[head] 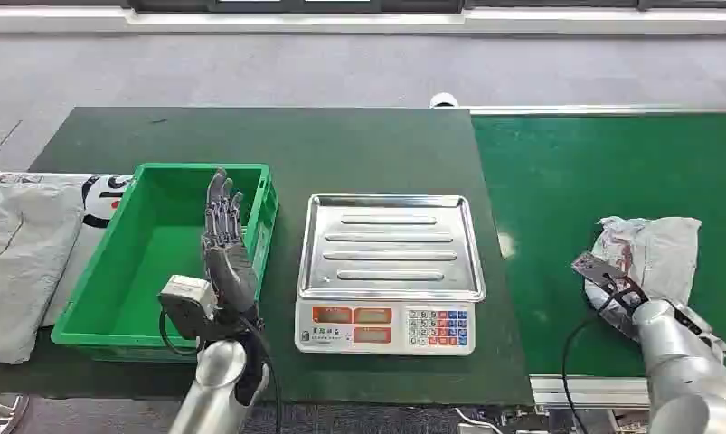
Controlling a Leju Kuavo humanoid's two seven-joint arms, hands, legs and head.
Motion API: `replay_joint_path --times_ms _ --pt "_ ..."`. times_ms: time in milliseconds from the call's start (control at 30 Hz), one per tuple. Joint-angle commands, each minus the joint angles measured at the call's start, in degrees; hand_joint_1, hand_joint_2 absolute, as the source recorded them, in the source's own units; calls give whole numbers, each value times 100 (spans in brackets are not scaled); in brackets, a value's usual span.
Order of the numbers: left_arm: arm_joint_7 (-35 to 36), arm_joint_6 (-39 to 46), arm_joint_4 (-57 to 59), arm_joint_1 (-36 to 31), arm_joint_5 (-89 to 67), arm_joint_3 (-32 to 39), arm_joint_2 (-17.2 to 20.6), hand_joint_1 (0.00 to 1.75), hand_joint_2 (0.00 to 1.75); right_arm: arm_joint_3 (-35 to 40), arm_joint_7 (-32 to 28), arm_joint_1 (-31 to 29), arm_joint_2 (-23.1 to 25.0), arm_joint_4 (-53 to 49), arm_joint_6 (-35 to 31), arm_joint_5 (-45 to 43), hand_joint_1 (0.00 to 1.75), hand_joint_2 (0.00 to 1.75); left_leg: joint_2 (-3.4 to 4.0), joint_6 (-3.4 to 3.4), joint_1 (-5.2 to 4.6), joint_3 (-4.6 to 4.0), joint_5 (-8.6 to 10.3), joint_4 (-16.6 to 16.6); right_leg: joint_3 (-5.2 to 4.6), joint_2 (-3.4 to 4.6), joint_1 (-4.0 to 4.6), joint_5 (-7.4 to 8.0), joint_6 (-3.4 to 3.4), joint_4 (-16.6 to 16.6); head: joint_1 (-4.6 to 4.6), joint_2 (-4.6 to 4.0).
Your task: Moved the parcel from conveyor to table for the left to box.
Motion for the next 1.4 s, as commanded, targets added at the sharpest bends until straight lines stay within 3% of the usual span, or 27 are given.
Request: replay_joint_path --times_ms 33,667,833,933,1033,1067,1100,1133,1167,1233,1333,1400 --pt "22 -7 145 51 11 2 -77 0 0 268 23 -21 86 236 18 -9 175 175 6 -5 3 7 0 -8 9 -4 4 2 -3 -11 0 0" --pt "29 -4 141 62 12 15 -71 0 0 262 19 -55 62 220 -33 -12 175 175 10 -11 6 32 12 -44 44 -18 9 16 -3 -56 0 0" --pt "26 10 146 108 19 60 -47 0 0 321 -99 -194 66 205 -450 -8 175 175 -7 -5 2 9 2 -5 23 -21 3 1 4 -18 0 0" --pt "-31 78 -83 378 28 98 -26 0 0 454 -271 -638 186 85 -1681 -49 175 175 27 -8 -1 17 2 -17 20 7 0 10 1 -28 0 0" --pt "-31 121 -260 526 3 108 -53 0 0 68 -908 -1139 292 -53 -2488 -520 175 175 61 -7 -14 -1 -9 -3 -5 43 -16 7 2 -2 0 0" --pt "-28 110 -259 514 -35 94 -84 0 0 -231 -1371 -1211 331 -259 -3141 -933 175 175 42 -3 -19 -20 -8 4 -8 26 -22 2 5 8 0 0" --pt "-7 5 -153 399 -23 45 -100 0 0 -919 -2242 -1546 533 -872 -3650 -1740 175 175 52 -6 -16 -53 -8 2 -9 31 -19 5 3 4 0 0" --pt "-28 29 72 211 31 33 -141 0 0 -376 -4402 -1755 328 -1087 -3250 -3089 175 175 56 -3 -15 -57 -10 2 -15 35 -19 7 2 3 0 2" --pt "-31 84 231 46 34 36 -181 0 0 349 -4219 -1350 437 -2533 -2617 -3620 175 175 28 3 -25 -72 1 11 -49 10 -28 6 7 17 0 0" --pt "-31 107 345 -75 36 55 -195 0 0 1505 -3565 -185 397 -4281 -2432 -4573 175 175 54 -8 -18 -22 -4 0 -39 24 -19 6 -2 5 2 2" --pt "-31 63 399 -154 2 80 -183 0 0 2256 -3510 922 428 -5168 -3022 -5056 175 175 -52 -3 -2 -13 18 -15 4 -68 -2 -1 0 -28 -2 0" --pt "-31 -12 564 -305 82 67 -170 0 0 2696 -3351 1498 715 -5596 -3687 -4735 175 175 -59 -6 7 7 10 -23 31 -78 13 -14 -2 -38 0 0"
